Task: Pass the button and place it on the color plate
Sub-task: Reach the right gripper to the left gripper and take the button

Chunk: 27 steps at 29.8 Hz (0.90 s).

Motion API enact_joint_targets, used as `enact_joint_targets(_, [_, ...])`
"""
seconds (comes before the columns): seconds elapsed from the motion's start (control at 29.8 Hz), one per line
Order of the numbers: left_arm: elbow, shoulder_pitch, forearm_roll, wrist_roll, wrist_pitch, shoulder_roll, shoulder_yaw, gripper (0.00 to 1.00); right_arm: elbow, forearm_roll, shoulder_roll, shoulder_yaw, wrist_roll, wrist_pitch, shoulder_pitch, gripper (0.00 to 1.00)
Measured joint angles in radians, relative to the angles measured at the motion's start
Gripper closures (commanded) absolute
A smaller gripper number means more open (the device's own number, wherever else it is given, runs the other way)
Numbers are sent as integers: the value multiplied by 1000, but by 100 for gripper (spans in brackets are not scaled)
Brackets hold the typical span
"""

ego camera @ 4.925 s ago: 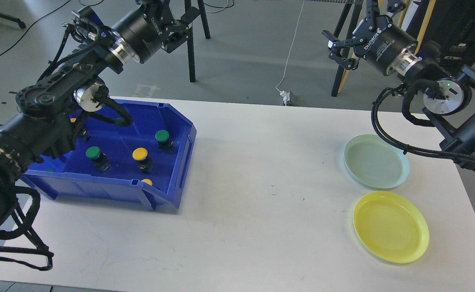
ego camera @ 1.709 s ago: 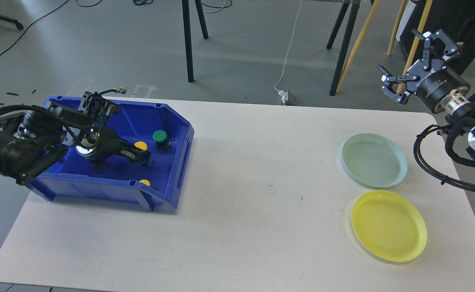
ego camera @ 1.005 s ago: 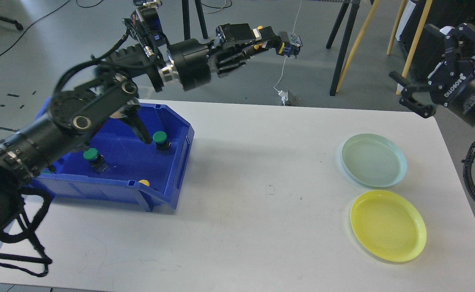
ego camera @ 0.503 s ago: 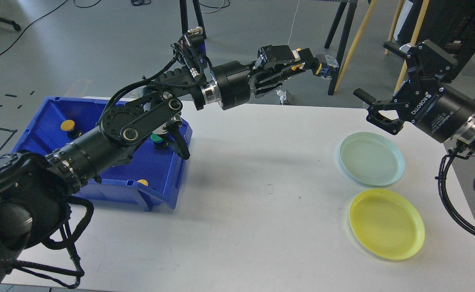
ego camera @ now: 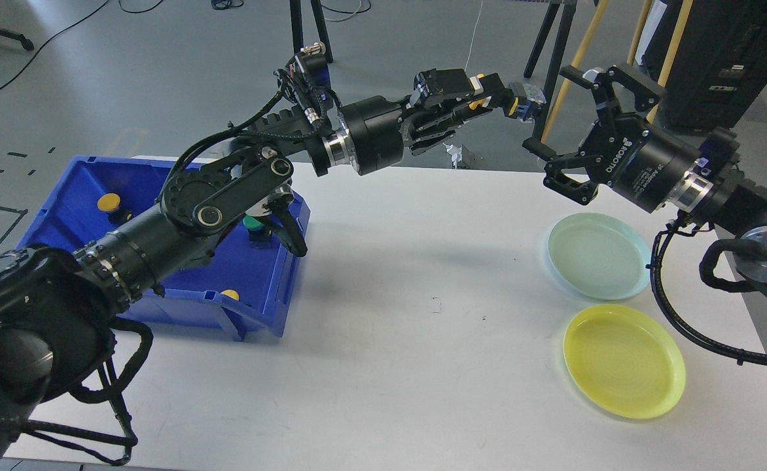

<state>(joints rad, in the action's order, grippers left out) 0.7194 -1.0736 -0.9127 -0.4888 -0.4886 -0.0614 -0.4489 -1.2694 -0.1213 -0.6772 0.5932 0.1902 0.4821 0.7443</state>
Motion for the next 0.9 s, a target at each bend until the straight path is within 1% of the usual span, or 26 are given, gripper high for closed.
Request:
enact_joint_targets(0.03, [0, 2, 0, 0, 0, 0, -2, 98, 3, 0, 6, -4, 0, -1, 4, 9])
enact_joint_targets(0.1, [0, 5, 0, 0, 0, -1, -4, 98, 5, 0, 11, -7, -1, -2, 7, 27])
enact_joint_targets(0.13, [0, 6, 0, 0, 0, -1, -4, 98, 5, 0, 12, -8, -1, -2, 9, 33])
enact_joint_targets(0.27, [-1, 7, 0, 0, 0, -1, -5, 97, 5, -2, 13, -9, -2, -2, 19, 51])
enact_joint_targets(0.3, [-1, 7, 0, 0, 0, -1, -5, 97, 5, -7, 13, -9, -2, -2, 22, 57])
enact_joint_targets(0.34, [-1, 7, 0, 0, 0, -2, -5, 97, 5, -13, 14, -9, -1, -2, 23, 70])
enact_joint_targets(0.37, [-1, 8, 0, 0, 0, -2, -6, 97, 6, -20, 14, -9, 0, -2, 25, 76])
enact_joint_targets(0.47, [-2, 10, 0, 0, 0, -2, -9, 97, 11, -33, 20, -9, 1, -19, 33, 83])
enact_joint_targets(0.57, [-2, 12, 0, 0, 0, -1, -13, 97, 16, -35, 27, -8, 5, -48, 38, 98])
enact_joint_targets(0.6, [-2, 12, 0, 0, 0, -1, -14, 97, 16, -35, 28, -7, 5, -55, 39, 100])
enact_joint_targets(0.77, [-3, 12, 0, 0, 0, 0, -15, 95, 15, -36, 30, 0, 6, -95, 40, 100])
enact_joint_targets(0.8, [-3, 12, 0, 0, 0, 0, -16, 93, 15, -36, 30, 1, 6, -100, 40, 100])
enact_joint_targets(0.84, [-3, 12, 0, 0, 0, 1, -17, 87, 15, -36, 30, 2, 6, -104, 40, 100])
enact_joint_targets(0.87, [-3, 12, 0, 0, 0, 1, -18, 71, 14, -35, 30, 3, 6, -106, 40, 100])
enact_joint_targets(0.9, [-3, 13, 1, 0, 0, 1, -19, 52, 14, -35, 30, 4, 5, -109, 40, 100])
